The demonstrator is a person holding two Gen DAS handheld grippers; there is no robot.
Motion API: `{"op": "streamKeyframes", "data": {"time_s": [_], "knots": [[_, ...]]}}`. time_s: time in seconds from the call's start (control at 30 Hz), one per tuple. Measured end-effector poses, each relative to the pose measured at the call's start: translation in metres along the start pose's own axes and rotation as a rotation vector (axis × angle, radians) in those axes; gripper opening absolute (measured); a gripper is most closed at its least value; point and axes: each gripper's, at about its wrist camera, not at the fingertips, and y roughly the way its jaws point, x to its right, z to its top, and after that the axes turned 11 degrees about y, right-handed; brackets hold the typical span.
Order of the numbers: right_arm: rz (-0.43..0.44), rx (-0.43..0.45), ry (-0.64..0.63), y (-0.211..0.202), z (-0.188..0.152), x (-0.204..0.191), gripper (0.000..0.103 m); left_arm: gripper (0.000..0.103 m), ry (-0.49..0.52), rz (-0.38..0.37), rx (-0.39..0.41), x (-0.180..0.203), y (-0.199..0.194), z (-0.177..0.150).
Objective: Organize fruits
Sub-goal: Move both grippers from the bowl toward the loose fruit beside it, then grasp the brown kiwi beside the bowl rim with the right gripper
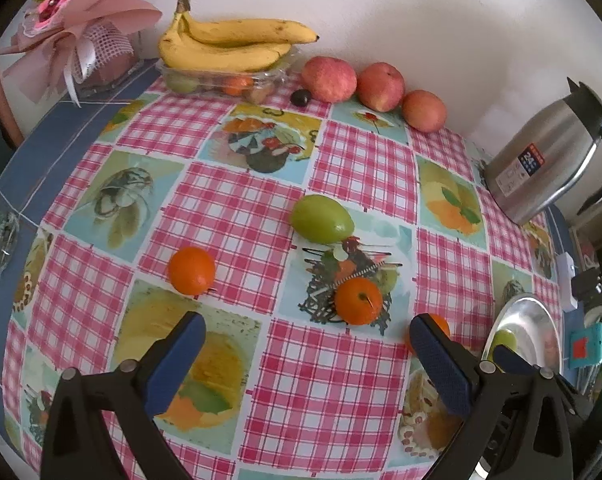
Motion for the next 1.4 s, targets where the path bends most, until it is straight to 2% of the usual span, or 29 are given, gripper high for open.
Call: {"op": "streamKeyframes", "data": {"time_s": [0.17,0.3,0.37,0.6,1.0,1.13,1.3,1.33,1.4], "knots": [[-0.068,-0.017,-0.066,0.007,-0.001,-0.011,0.048,0.103,0.009,0.005,-0.009,0.0,0.002,0.0],[-0.075,-0.022,-0.09,0.008,-0.001,-0.016,0.045,0.103,0.004,-0.003,-0.013,-0.001,0.002,0.0],[-0.072,-0.032,-0.097,0.01,-0.001,-0.018,0.038,0.103,0.002,-0.006,-0.014,-0.001,0.003,0.0],[-0.085,-0.054,-0.108,0.018,-0.003,-0.021,0.037,0.103,-0.008,-0.013,-0.022,-0.001,0.004,-0.001],[-0.04,-0.085,-0.072,0.017,-0.006,-0.017,0.037,0.103,-0.014,-0.013,-0.031,-0.002,0.007,-0.001],[0.002,-0.103,-0.053,0.015,-0.009,-0.017,0.037,0.103,-0.015,-0.013,-0.032,-0.002,0.007,-0.002],[0.095,-0.147,-0.052,0.014,-0.014,-0.024,0.037,0.103,-0.013,-0.01,-0.035,-0.003,0.008,-0.001],[0.118,-0.141,-0.051,0.01,-0.013,-0.025,0.037,0.103,-0.014,-0.01,-0.036,-0.003,0.008,-0.002],[0.104,-0.105,-0.061,0.003,-0.01,-0.027,0.037,0.103,-0.015,-0.01,-0.038,-0.003,0.008,-0.002]]}}
